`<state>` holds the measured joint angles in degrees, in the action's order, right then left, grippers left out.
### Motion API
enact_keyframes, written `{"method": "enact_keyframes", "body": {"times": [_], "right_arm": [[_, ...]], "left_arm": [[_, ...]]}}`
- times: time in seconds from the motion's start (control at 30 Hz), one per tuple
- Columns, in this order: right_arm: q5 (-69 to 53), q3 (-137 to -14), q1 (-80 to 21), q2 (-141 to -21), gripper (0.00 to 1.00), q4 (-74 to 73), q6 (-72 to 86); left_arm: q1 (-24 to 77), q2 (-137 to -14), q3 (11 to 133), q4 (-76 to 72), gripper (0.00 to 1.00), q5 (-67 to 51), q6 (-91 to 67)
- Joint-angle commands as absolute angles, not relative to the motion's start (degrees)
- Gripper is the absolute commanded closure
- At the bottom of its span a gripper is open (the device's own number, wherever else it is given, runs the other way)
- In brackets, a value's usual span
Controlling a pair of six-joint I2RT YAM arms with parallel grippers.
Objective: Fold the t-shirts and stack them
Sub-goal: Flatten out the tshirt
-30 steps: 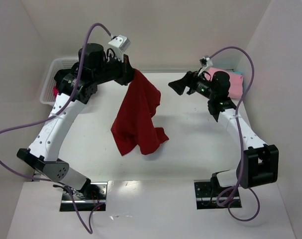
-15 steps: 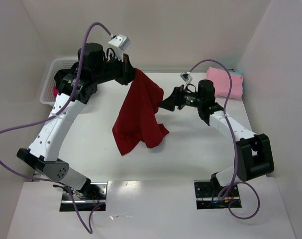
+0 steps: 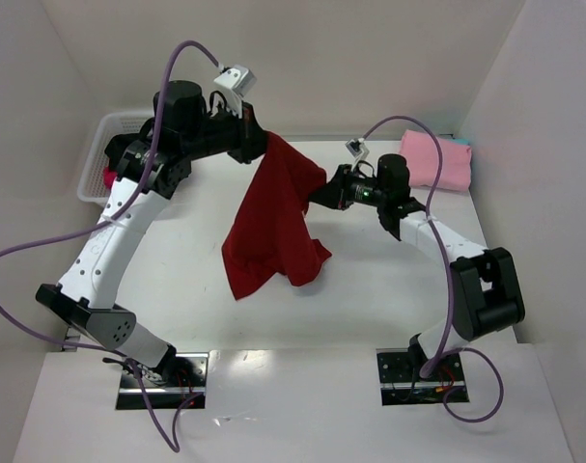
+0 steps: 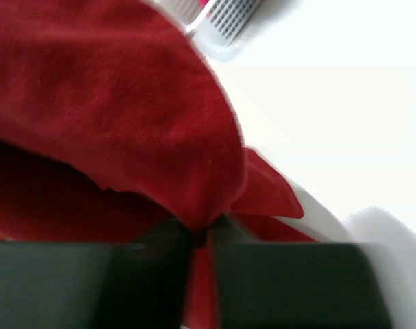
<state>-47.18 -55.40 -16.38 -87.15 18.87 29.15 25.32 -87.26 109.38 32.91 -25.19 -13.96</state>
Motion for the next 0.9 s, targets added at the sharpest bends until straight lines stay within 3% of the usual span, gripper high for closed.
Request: {"method": "enact_keyframes", "body": {"times": [0.0,0.47,0.57,0.6,0.73,0.87], "right_arm": [[-38.6,-58.4,-16.9,-83.4,1.00,21.5,28.4],[-21.2,-78.0,-15.6,-69.3,1.00,-11.9,14.7],[-18.6,-78.0,-15.6,-66.5,1.00,-18.1,14.2],[-17.9,-78.0,-15.6,-65.6,1.00,-19.4,14.2],[-14.5,-75.9,-15.6,-62.0,1.00,-26.4,13.0],[-8.2,-75.4,-15.6,-58.3,1.00,-31.4,12.5]], "left_arm": [[25.1,-86.4,109.0,28.2,1.00,-26.0,-15.5],[24.6,-86.4,93.1,25.7,0.93,-9.1,-14.1],[24.6,-86.4,89.5,23.4,0.28,-7.7,-14.1],[24.6,-86.4,88.7,22.2,0.20,-7.7,-14.1],[23.5,-88.8,86.2,19.6,0.00,-7.1,-13.4],[22.3,-96.4,85.7,17.9,0.00,-13.4,-13.4]]}}
